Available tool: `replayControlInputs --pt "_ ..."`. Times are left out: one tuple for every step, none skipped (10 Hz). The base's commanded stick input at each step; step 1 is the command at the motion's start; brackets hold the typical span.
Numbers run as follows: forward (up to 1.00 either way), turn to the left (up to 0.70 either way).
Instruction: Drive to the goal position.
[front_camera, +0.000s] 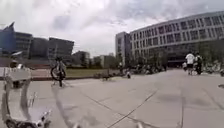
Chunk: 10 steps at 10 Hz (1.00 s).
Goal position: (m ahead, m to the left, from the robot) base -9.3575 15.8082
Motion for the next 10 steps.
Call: replayControlInputs --pt "0.70 -0.01" --pt "0.70 0.00" --pt "0.70 0.00" --pt "0.70 0.00" --pt "0.70 0.00" --pt "0.70 0.00" --pt "0.70 0.00" --pt "0.70 0.00" --pt "0.70 0.00" --pt "0.70 0.00"
